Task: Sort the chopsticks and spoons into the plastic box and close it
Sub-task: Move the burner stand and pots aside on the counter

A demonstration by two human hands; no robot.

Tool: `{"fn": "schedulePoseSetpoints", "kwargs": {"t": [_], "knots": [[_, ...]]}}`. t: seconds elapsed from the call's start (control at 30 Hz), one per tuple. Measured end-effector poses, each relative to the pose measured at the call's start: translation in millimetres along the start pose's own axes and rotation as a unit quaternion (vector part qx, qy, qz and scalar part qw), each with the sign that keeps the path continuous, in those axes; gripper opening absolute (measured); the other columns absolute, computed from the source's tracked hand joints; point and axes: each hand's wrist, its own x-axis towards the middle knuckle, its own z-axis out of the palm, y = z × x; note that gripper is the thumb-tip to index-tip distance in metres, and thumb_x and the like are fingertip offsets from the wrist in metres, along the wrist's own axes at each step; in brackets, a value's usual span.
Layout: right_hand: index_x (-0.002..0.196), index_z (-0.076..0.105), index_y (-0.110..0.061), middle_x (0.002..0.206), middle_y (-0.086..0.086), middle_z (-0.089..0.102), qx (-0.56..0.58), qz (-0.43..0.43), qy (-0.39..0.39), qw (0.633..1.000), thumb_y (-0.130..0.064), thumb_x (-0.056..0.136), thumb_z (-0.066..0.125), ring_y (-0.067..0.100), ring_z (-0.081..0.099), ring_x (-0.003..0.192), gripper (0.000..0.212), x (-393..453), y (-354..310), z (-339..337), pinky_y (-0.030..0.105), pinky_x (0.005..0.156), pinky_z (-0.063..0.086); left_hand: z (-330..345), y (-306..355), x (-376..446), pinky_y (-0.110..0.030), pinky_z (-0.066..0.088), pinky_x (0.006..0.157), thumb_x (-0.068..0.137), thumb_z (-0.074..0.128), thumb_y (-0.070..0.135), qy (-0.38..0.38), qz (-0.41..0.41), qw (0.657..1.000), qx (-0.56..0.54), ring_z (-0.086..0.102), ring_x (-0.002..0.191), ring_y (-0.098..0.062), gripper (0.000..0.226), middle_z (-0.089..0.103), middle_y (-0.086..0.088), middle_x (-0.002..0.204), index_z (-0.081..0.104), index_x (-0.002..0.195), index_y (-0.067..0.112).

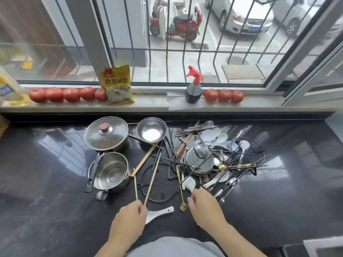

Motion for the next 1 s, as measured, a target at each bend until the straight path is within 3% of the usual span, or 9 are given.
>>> {"fn": "schedulePoseSetpoints", "kwargs": {"t": [0.1, 0.23, 0.33, 0.43, 0.63, 0.77, 0.87, 0.93, 1.0], "knots": [[0.086, 0.05, -0.025, 0.089, -0.007, 0.051, 0.013, 0.015, 0.004, 1.0, -0.037, 0.104, 0.044, 0.015, 0.051, 0.081, 0.022, 0, 8, 1, 0.028, 0.071, 0.038, 5, 2, 10, -0.032, 0.039, 0.055, 0.097, 0.047, 0.033, -0.012, 0.007, 1.0, 0.01, 0.049, 0.054, -0.016, 0.033, 0.056, 0.001, 0.062, 0.039, 0.07, 0.015], [0.085, 0.052, -0.022, 0.087, -0.006, 0.053, 0.036, 0.037, 0.004, 0.999, -0.036, 0.103, 0.045, 0.016, 0.054, 0.081, 0.024, -3, 20, 1, 0.03, 0.071, 0.041, 18, 14, 20, -0.036, 0.05, 0.068, 0.096, 0.043, 0.032, -0.074, 0.048, 0.995, 0.038, 0.061, 0.075, -0.022, 0.022, 0.063, 0.005, 0.077, 0.05, 0.078, 0.022], [0.086, 0.052, -0.022, 0.09, -0.005, 0.055, 0.042, 0.047, -0.001, 0.998, -0.035, 0.104, 0.045, 0.016, 0.052, 0.079, 0.023, -4, 31, 1, 0.029, 0.07, 0.04, 32, 21, 25, -0.037, 0.053, 0.083, 0.102, 0.044, 0.029, -0.076, 0.107, 0.989, 0.068, 0.064, 0.092, -0.017, 0.017, 0.062, 0.01, 0.106, 0.06, 0.105, 0.032], [0.087, 0.051, -0.024, 0.091, -0.006, 0.055, 0.044, 0.055, -0.015, 0.997, -0.035, 0.104, 0.044, 0.015, 0.051, 0.08, 0.022, -4, 42, 1, 0.028, 0.071, 0.038, 50, 31, 33, -0.031, 0.05, 0.083, 0.107, 0.046, 0.032, -0.054, 0.176, 0.972, 0.147, 0.063, 0.106, -0.017, 0.029, 0.048, 0.008, 0.13, 0.051, 0.135, 0.028], [0.083, 0.053, -0.025, 0.09, -0.005, 0.055, 0.063, 0.056, -0.036, 0.996, -0.036, 0.1, 0.047, 0.019, 0.054, 0.084, 0.022, -3, 71, -14, 0.033, 0.073, 0.042, 68, 60, 46, -0.035, 0.048, 0.073, 0.105, 0.048, 0.04, -0.06, 0.164, 0.94, 0.294, 0.062, 0.106, -0.024, 0.029, 0.049, -0.001, 0.123, 0.044, 0.129, 0.024], [0.077, 0.052, -0.024, 0.087, -0.006, 0.053, 0.062, 0.063, -0.018, 0.996, -0.035, 0.101, 0.047, 0.015, 0.053, 0.079, 0.026, 1, 101, -30, 0.033, 0.072, 0.045, 74, 76, 49, -0.037, 0.052, 0.079, 0.101, 0.054, 0.033, -0.087, 0.133, 0.917, 0.367, 0.068, 0.104, -0.028, 0.028, 0.054, -0.005, 0.121, 0.044, 0.126, 0.023], [0.08, 0.052, -0.024, 0.087, -0.007, 0.053, 0.063, 0.071, -0.002, 0.995, -0.036, 0.103, 0.048, 0.012, 0.053, 0.078, 0.026, 5, 117, -37, 0.03, 0.07, 0.043, 71, 82, 47, -0.036, 0.042, 0.062, 0.095, 0.063, 0.029, -0.032, 0.154, 0.925, 0.346, 0.071, 0.088, -0.031, 0.022, 0.06, -0.005, 0.108, 0.055, 0.113, 0.019], [0.081, 0.053, -0.023, 0.087, -0.008, 0.054, 0.069, 0.079, 0.005, 0.994, -0.035, 0.103, 0.048, 0.009, 0.054, 0.077, 0.026, 7, 124, -37, 0.029, 0.069, 0.045, 66, 82, 46, -0.032, 0.029, 0.043, 0.07, 0.086, 0.021, -0.006, 0.163, 0.935, 0.313, 0.063, 0.049, -0.034, 0.032, 0.056, -0.01, 0.086, 0.059, 0.085, 0.014], [0.081, 0.054, -0.022, 0.086, -0.008, 0.055, 0.074, 0.085, 0.007, 0.994, -0.035, 0.103, 0.048, 0.008, 0.054, 0.076, 0.026, 8, 128, -35, 0.029, 0.069, 0.046, 63, 75, 45, -0.024, 0.019, 0.037, 0.058, 0.094, 0.014, 0.035, 0.171, 0.941, 0.289, 0.049, 0.03, -0.031, 0.042, 0.049, -0.011, 0.078, 0.055, 0.073, 0.012]]}}
